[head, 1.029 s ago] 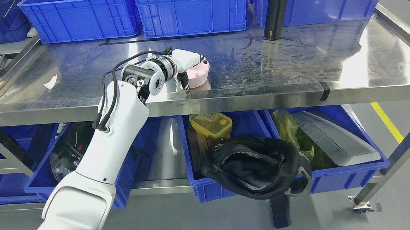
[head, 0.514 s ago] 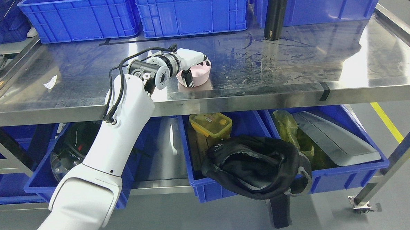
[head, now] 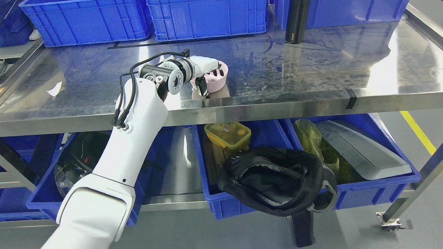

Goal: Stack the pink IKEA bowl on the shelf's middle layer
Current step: 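Lift the pink bowl up off the shelf with the left hand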

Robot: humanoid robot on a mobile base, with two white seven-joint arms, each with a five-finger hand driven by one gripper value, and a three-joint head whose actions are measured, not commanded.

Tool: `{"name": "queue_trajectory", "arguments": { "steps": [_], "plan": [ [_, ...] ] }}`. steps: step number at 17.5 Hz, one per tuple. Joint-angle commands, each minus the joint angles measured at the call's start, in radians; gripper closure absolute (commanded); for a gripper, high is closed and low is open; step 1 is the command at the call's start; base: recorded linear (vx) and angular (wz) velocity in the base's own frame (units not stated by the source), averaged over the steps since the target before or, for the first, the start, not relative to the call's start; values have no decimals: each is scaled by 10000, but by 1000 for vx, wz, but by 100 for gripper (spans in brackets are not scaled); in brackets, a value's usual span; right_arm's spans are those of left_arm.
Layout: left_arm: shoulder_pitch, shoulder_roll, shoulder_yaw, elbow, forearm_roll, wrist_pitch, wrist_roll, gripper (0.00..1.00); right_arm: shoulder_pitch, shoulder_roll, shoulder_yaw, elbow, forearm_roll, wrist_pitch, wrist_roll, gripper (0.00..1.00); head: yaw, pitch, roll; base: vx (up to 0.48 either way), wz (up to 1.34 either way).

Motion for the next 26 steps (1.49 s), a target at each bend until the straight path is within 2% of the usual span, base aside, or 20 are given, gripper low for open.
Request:
{"name": "queue_trajectory", "arguments": {
  "steps": [1, 4, 7, 8, 10, 11, 15, 19, 25, 26],
  "plan": [
    [-6, -414, 303, 775, 18, -90, -1, 50, 154, -175, -1, -175, -2, 4, -8, 0, 0, 0, 0, 0, 0],
    [-22, -562, 686, 806, 48, -91, 625, 66, 154, -175, -1, -175, 13, 4, -8, 0, 0, 0, 0, -1, 5],
    [24, -562, 1007, 821, 110, -182, 919, 72, 154, -175, -1, -175, -2, 4, -8, 0, 0, 0, 0, -1, 5],
    [24, -562, 1389, 760, 140, -577, 1010, 80, 154, -175, -1, -175, -2, 4, -8, 0, 0, 0, 0, 3, -33],
    [25, -562, 2674, 607, 263, -2107, 1027, 95, 154, -175, -1, -175, -2, 4, -8, 0, 0, 0, 0, 3, -11],
    [-6, -562, 3274, 561, 278, -2783, 1057, 98, 154, -175, -1, -175, -2, 4, -8, 0, 0, 0, 0, 0, 0],
    [162, -562, 4397, -571, 324, -3784, 1455, 97, 154, -175, -1, -175, 13, 4, -8, 0, 0, 0, 0, 0, 0],
    [575, -562, 5808, -1615, 676, -6053, 1978, 97, 154, -175, -1, -175, -2, 4, -8, 0, 0, 0, 0, 0, 0],
    [2382, -562, 5995, -4007, 2562, -7760, 1855, 96, 154, -175, -1, -175, -2, 4, -8, 0, 0, 0, 0, 0, 0],
    [2630, -562, 5995, -4163, 2792, -7760, 1840, 96, 154, -175, -1, -175, -2, 4, -8, 0, 0, 0, 0, 0, 0]
  ]
}}
